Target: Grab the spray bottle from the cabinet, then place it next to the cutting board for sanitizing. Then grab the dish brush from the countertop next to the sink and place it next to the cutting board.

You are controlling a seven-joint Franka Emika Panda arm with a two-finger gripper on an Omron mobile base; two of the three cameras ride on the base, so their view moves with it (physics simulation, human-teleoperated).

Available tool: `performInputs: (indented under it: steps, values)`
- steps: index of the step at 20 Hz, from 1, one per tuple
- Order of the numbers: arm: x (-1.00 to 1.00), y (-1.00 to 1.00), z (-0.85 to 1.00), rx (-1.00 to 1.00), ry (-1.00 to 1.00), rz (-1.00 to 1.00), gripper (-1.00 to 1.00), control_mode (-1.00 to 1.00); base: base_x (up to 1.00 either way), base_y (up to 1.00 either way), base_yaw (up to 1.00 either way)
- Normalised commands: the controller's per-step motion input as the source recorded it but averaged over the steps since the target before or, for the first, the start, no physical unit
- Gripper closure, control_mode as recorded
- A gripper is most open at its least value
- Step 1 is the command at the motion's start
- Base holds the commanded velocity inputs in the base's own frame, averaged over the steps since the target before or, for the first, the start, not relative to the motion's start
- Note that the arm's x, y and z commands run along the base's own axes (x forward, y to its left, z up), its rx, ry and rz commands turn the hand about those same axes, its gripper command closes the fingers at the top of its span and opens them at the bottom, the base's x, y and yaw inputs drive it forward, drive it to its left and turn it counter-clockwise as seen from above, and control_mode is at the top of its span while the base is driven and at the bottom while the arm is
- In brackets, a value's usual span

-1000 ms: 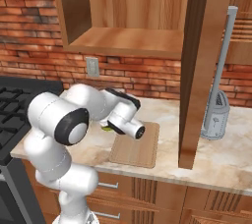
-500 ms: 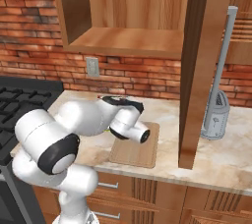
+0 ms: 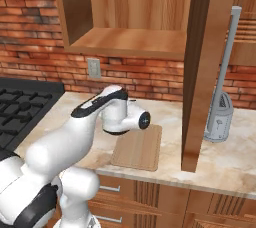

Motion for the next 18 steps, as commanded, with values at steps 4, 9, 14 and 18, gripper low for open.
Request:
performInputs:
  steps: [4, 9, 14, 18]
  values:
    - [-0.45, 0.00, 0.66, -0.15, 0.42, -0.14, -1.00, -1.00, 0.00, 0.00, 0.00]
    - [-0.67, 0.09, 0.42, -0.20, 0.23, -0.14, -1.00, -1.00, 0.00, 0.00, 0.00]
    - [-0.83, 0.01, 0.54, -0.15, 0.17, -0.14, -1.00, -1.00, 0.00, 0.00, 0.00]
    - [-0.74, 0.00, 0.49, -0.08, 0.22, -0.15, -1.00, -1.00, 0.00, 0.00, 0.00]
